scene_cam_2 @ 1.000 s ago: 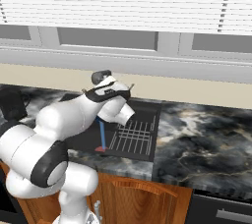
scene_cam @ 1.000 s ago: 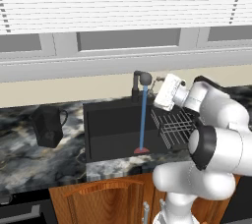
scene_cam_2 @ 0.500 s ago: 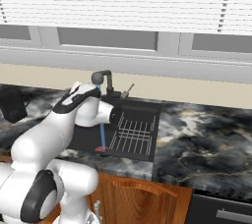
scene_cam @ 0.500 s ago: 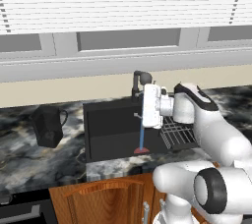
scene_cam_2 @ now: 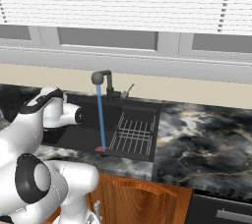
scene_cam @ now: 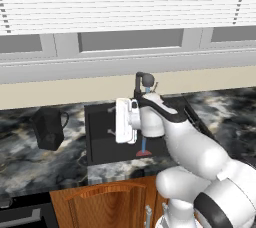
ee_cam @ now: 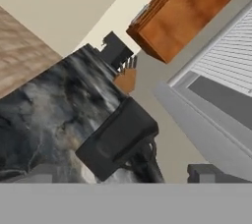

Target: Turn on the sink faucet and place the jug under the water for a few seconds to fill it up.

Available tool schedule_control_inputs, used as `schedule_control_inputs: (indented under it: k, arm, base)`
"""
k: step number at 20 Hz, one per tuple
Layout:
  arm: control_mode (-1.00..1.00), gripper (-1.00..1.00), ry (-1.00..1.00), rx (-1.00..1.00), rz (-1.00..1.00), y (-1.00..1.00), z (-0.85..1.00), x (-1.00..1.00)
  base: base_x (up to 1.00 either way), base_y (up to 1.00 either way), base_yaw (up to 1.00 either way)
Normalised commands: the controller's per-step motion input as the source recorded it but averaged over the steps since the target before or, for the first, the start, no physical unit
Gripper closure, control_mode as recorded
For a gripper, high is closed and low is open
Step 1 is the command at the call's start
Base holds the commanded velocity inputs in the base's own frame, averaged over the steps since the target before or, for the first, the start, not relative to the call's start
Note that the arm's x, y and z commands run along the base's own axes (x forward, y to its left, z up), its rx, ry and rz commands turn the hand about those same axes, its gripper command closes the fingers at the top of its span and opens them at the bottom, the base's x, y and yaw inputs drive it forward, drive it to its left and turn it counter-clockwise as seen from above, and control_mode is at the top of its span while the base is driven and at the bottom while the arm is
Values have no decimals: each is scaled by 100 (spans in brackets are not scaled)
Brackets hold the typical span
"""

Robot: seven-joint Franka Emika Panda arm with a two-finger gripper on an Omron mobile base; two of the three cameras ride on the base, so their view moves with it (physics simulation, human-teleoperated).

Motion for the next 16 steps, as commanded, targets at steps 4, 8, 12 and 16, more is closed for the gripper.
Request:
schedule_control_inputs:
  k: [4,8,12,16]
  arm:
    - [-100,-100,6,0,0,48,-11,35]
    - [-100,-100,25,0,0,25,0,53]
    - [-100,-100,20,0,0,9,0,26]
    - [-100,-100,15,0,0,9,-2,18]
  base:
    - [0,0,0]
    - [0,0,0]
    - [0,0,0]
    - [0,0,0]
